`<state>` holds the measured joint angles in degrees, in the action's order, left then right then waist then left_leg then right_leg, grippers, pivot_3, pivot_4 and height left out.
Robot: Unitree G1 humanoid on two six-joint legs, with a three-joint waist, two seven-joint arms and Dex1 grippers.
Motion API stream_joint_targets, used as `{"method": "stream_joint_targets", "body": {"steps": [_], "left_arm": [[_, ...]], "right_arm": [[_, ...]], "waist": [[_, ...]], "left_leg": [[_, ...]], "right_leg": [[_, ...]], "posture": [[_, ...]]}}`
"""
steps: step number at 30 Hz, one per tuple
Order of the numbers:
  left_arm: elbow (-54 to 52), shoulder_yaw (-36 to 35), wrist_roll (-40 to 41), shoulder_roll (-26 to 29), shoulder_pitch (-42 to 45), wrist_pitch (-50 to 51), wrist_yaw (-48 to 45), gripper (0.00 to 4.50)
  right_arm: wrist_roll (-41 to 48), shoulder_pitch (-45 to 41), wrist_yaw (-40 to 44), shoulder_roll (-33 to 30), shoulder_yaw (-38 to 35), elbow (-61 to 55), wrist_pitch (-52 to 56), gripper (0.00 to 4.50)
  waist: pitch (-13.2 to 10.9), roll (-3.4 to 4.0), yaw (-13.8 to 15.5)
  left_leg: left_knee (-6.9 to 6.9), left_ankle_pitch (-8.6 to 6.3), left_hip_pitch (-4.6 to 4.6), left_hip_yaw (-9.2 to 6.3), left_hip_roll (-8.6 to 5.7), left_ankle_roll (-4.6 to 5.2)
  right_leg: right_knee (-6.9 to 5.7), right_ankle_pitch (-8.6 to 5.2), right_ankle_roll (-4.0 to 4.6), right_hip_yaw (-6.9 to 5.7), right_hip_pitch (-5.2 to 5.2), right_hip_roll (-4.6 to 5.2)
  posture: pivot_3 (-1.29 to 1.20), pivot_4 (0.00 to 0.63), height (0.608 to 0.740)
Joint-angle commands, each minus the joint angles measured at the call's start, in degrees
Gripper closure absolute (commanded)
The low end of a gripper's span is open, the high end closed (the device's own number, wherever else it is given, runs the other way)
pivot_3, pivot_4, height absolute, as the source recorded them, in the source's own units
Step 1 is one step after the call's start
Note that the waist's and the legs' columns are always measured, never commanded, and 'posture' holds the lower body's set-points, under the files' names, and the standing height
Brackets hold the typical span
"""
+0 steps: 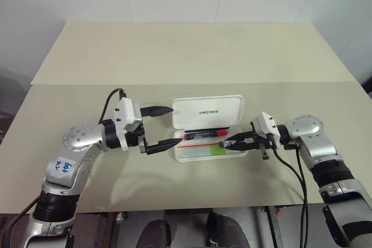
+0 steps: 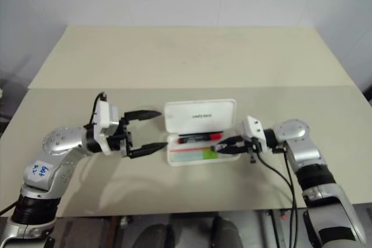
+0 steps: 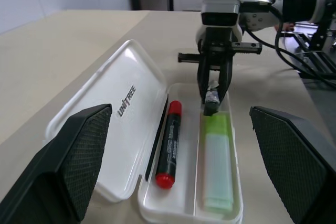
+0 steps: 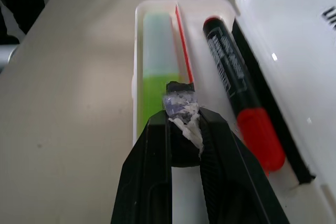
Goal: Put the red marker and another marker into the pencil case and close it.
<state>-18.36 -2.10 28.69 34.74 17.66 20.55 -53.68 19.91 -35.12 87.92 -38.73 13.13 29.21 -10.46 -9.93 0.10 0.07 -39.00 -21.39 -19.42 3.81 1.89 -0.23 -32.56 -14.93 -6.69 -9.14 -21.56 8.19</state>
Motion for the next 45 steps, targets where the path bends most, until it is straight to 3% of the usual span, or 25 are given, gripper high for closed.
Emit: {"method": "stream_joint_targets", "body": {"steps": [1, 11, 34, 35, 44, 45], "left_arm": [[-3.67, -1.68, 1.63, 0.62, -0.42, 0.53, 0.83, 0.0], [-4.06, -1.59, 1.83, 0.65, 0.5, 1.46, 1.44, 0.0], [-3.67, -2.06, 1.62, 1.12, 0.49, 1.16, 1.12, 0.0], [-3.66, -2.06, 1.61, 1.11, 0.48, 1.13, 1.12, 0.0], [-3.19, -2.45, 1.33, 1.26, 0.8, 1.03, 1.03, 0.0], [-3.1, -2.45, 1.29, 1.27, 0.83, 0.99, 1.01, 0.0]], "right_arm": [[1.35, -1.8, 4.58, -1.43, -0.39, 2.35, -2.3, 4.14], [2.18, -3.54, 4.58, -3.14, 0.64, 7.47, -6.07, 4.14], [3.65, -2.08, 4.58, -4.65, 3.74, 6.55, -6.38, 4.14], [3.45, -2.14, 4.58, -4.51, 3.56, 6.74, -6.5, 3.38], [2.92, -4.34, 4.58, -3.26, 2.63, 9.36, -9.91, 0.18], [3.37, -4.69, 4.58, -3.23, 2.74, 9.4, -10.08, 0.02]], "waist": [[-0.01, -0.01, 0.03], [-0.01, -0.01, -0.05], [-0.01, -0.01, -0.03], [-0.01, -0.01, -0.03], [-0.01, -0.01, -0.06], [-0.01, -0.01, -0.08]], "left_leg": [[-0.01, 0.0, -0.01, 0.0, 0.0, 0.0], [-0.06, 0.01, 0.02, 0.01, 0.01, -0.01], [-0.06, 0.01, 0.01, 0.0, 0.02, -0.01], [-0.06, 0.01, 0.01, 0.01, 0.01, -0.01], [-0.06, 0.01, 0.01, 0.02, 0.01, -0.01], [-0.06, 0.01, 0.01, 0.02, 0.01, -0.01]], "right_leg": [[0.0, 0.0, 0.0, 0.0, 0.0, 0.0], [-0.01, 0.0, 0.0, 0.03, 0.02, -0.01], [0.0, 0.0, 0.0, 0.02, 0.02, 0.0], [0.0, 0.0, 0.0, 0.02, 0.02, 0.0], [0.01, 0.0, 0.0, 0.02, 0.02, 0.0], [0.01, 0.0, 0.0, 0.03, 0.02, 0.0]], "posture": [[0.0, 0.15, 0.74], [0.0, 0.15, 0.74], [0.0, 0.15, 0.74], [0.0, 0.15, 0.74], [0.0, 0.15, 0.74], [0.0, 0.15, 0.74]]}}
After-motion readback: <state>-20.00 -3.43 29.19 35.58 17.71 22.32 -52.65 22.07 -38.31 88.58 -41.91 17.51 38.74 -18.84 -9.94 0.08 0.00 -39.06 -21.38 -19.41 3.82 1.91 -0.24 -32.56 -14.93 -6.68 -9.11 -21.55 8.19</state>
